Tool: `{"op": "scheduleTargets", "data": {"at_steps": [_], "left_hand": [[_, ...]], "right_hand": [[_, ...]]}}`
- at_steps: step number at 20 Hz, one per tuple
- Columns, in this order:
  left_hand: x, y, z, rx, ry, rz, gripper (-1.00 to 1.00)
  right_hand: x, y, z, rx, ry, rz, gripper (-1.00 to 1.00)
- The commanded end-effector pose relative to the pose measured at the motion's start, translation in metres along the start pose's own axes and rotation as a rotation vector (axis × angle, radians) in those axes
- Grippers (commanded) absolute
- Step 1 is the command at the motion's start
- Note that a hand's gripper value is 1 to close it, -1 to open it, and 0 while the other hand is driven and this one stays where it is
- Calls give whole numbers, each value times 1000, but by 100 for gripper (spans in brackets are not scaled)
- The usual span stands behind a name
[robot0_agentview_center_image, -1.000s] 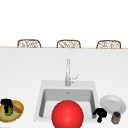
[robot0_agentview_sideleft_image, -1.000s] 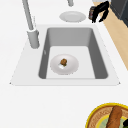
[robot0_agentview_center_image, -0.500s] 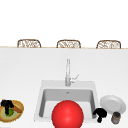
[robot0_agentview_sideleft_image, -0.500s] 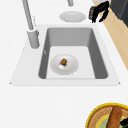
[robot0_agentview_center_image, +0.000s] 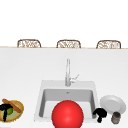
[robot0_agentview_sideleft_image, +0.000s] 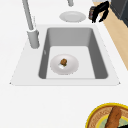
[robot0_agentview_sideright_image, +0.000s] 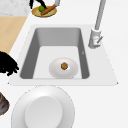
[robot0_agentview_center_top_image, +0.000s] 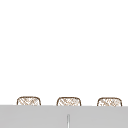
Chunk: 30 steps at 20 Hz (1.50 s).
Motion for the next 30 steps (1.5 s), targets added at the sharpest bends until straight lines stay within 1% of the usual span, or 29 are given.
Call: {"op": "scheduleTargets", "data": {"at_steps": [1, 2, 3, 4, 5, 6, 8, 11, 12, 13, 14, 15, 16, 17, 18, 19, 22, 25, 30], "left_hand": [[-9, -13, 0, 10, 16, 33, 100], [-5, -9, 1, -11, 1, -26, 100], [-4, -7, 1, -14, 2, -73, 100], [-4, -6, 1, -9, 7, -107, 100], [-5, -6, 1, -1, 13, -131, 100], [-3, -5, 1, 6, 17, -139, 100], [1, -4, -1, 15, 20, -180, 100], [0, -7, -1, 29, 21, -209, 100], [0, -11, 1, 44, 6, -226, 100], [2, -20, 5, 68, -14, -241, 100], [3, -24, 5, 73, -20, -254, 100], [4, -31, 2, 79, -21, -275, 100], [9, -26, 1, 75, -39, -345, 100], [13, -13, -2, 52, -34, -366, 100], [20, 2, -3, 38, -11, -360, 100], [27, 11, -2, 43, -1, -339, 100], [34, 33, -1, 47, 6, -317, 100], [43, 55, -2, 51, 6, -319, 100], [61, 89, -23, 51, 10, -322, 100]], "right_hand": [[0, 0, 0, 0, 0, 0, 0], [0, 0, 0, 0, 0, 0, 0], [0, 0, 0, 0, 0, 0, 0], [0, 0, 0, 0, 0, 0, 0], [0, 0, 0, 0, 0, 0, 0], [0, 0, 0, 0, 0, 0, 0], [0, 0, 0, 0, 0, 0, 0], [0, 0, 0, 0, 0, 0, 0], [0, 0, 0, 0, 0, 0, 0], [0, 0, 0, 0, 0, 0, 0], [0, 0, 0, 0, 0, 0, 0], [0, 0, 0, 0, 0, 0, 0], [0, 0, 0, 0, 0, 0, 0], [0, 0, 0, 0, 0, 0, 0], [0, 0, 0, 0, 0, 0, 0], [0, 0, 0, 0, 0, 0, 0], [0, 0, 0, 0, 0, 0, 0], [0, 0, 0, 0, 0, 0, 0], [0, 0, 0, 0, 0, 0, 0]]}}
